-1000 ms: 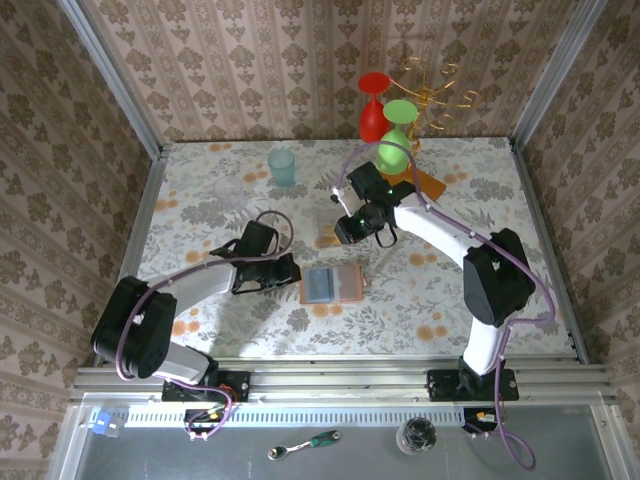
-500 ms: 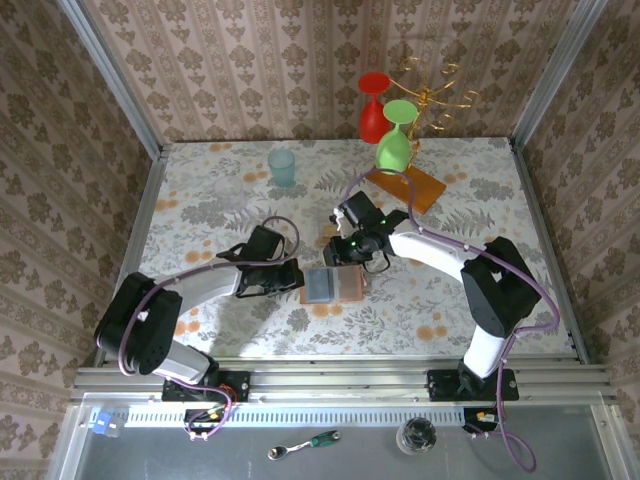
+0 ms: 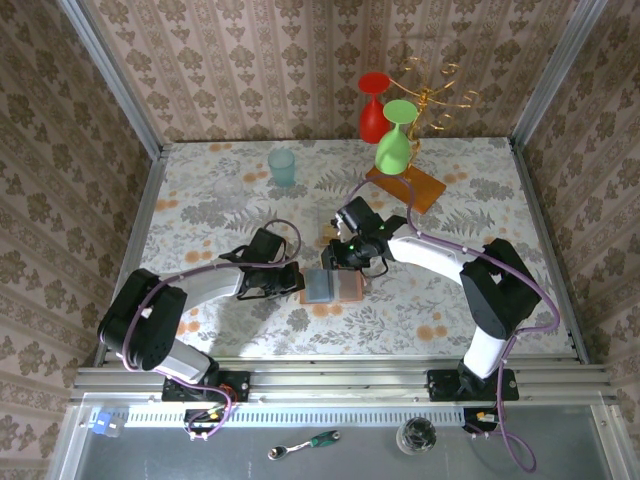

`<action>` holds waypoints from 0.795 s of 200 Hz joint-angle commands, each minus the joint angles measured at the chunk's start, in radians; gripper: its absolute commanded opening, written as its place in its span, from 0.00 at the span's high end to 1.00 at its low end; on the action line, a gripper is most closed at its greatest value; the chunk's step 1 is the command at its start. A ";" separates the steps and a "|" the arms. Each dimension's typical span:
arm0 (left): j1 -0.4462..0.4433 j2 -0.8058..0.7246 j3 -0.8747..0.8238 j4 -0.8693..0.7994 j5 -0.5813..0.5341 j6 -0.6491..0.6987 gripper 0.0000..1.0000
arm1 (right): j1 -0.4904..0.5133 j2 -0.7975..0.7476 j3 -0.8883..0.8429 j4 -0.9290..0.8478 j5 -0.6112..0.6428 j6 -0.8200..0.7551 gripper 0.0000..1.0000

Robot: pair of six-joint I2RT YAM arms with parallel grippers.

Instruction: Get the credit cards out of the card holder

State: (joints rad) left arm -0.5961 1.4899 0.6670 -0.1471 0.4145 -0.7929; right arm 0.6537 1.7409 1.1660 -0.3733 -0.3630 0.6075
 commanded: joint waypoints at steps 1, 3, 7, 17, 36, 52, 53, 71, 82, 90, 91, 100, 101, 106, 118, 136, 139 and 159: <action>-0.006 0.012 -0.012 0.012 -0.016 -0.003 1.00 | 0.007 -0.021 -0.024 0.022 -0.039 0.039 0.68; -0.007 0.012 -0.012 0.012 -0.016 -0.002 1.00 | 0.008 -0.021 -0.026 0.024 -0.040 0.041 0.68; -0.007 0.015 -0.013 0.012 -0.016 -0.001 1.00 | 0.009 -0.021 -0.026 0.026 -0.041 0.042 0.68; -0.006 0.019 -0.014 0.019 -0.016 -0.001 1.00 | 0.010 -0.020 -0.029 0.026 -0.042 0.044 0.67; -0.007 0.030 -0.021 0.040 -0.007 -0.005 1.00 | 0.013 -0.017 -0.031 0.028 -0.048 0.049 0.66; -0.006 0.041 -0.016 0.044 0.003 0.001 1.00 | 0.016 -0.016 -0.034 0.029 -0.050 0.052 0.66; -0.007 0.042 -0.016 0.043 0.003 0.000 1.00 | 0.016 -0.016 -0.034 0.028 -0.050 0.053 0.66; -0.007 0.046 -0.006 0.019 -0.010 0.014 1.00 | 0.020 -0.015 -0.037 0.029 -0.051 0.055 0.66; -0.007 0.044 -0.001 -0.001 -0.022 0.022 1.00 | 0.021 -0.011 -0.037 0.031 -0.050 0.060 0.66; -0.006 0.039 0.000 -0.010 -0.030 0.025 1.00 | 0.021 -0.008 -0.036 0.032 -0.051 0.063 0.66; -0.006 0.039 0.000 -0.011 -0.031 0.026 1.00 | 0.021 -0.008 -0.036 0.032 -0.051 0.064 0.66; -0.006 0.037 -0.003 -0.012 -0.034 0.028 1.00 | 0.023 -0.003 -0.034 0.033 -0.052 0.067 0.66; -0.006 0.037 -0.003 -0.012 -0.034 0.028 1.00 | 0.023 -0.003 -0.033 0.033 -0.051 0.067 0.66; -0.006 0.039 -0.004 -0.012 -0.036 0.030 1.00 | 0.022 0.000 -0.032 0.034 -0.052 0.069 0.66; -0.006 0.046 -0.005 -0.011 -0.034 0.032 1.00 | 0.024 0.005 -0.033 0.037 -0.053 0.077 0.66; -0.007 0.060 -0.008 -0.002 -0.028 0.031 1.00 | 0.026 0.012 -0.035 0.036 -0.053 0.086 0.65; -0.006 0.062 -0.009 0.000 -0.027 0.029 1.00 | 0.025 0.013 -0.035 0.037 -0.055 0.087 0.65; -0.004 0.057 -0.011 -0.009 -0.038 0.033 1.00 | 0.026 0.021 -0.035 0.036 -0.061 0.095 0.64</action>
State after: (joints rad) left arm -0.5961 1.5383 0.6651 -0.1291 0.3954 -0.7845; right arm 0.6724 1.7416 1.1412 -0.3412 -0.4007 0.6785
